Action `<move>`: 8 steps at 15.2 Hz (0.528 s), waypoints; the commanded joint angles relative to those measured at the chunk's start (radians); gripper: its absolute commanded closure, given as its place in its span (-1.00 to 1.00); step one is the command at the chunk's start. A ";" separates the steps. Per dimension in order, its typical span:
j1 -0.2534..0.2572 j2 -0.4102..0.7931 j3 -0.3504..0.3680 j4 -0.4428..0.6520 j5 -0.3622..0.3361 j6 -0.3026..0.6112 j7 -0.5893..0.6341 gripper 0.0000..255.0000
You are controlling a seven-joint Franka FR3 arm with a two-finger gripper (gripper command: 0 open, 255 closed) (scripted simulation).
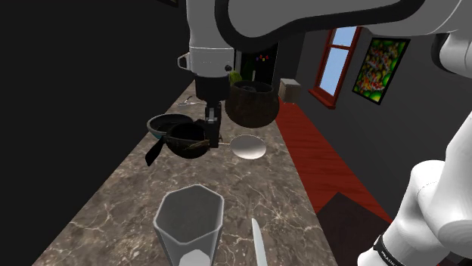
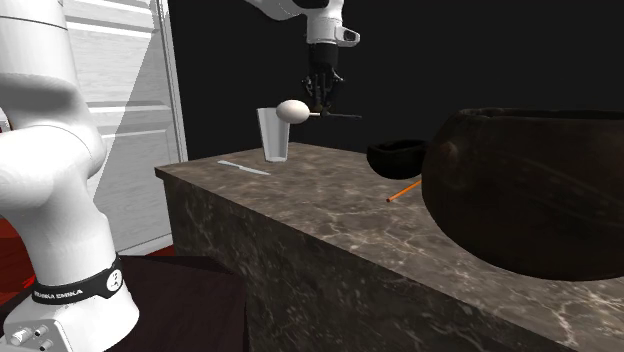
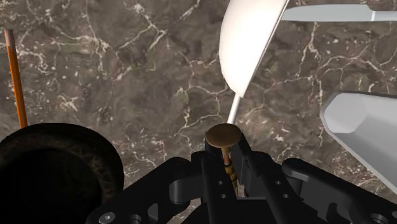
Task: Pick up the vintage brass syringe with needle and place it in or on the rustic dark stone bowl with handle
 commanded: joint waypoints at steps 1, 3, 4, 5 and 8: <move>-0.001 0.000 0.000 0.029 0.000 -0.029 -0.001 1.00; 0.000 0.003 0.000 0.059 -0.001 -0.056 -0.001 1.00; 0.000 0.003 0.000 0.061 -0.001 -0.059 -0.001 1.00; -0.007 0.028 -0.007 0.092 -0.009 -0.066 -0.014 1.00; -0.027 0.109 -0.028 0.194 -0.034 -0.090 -0.054 1.00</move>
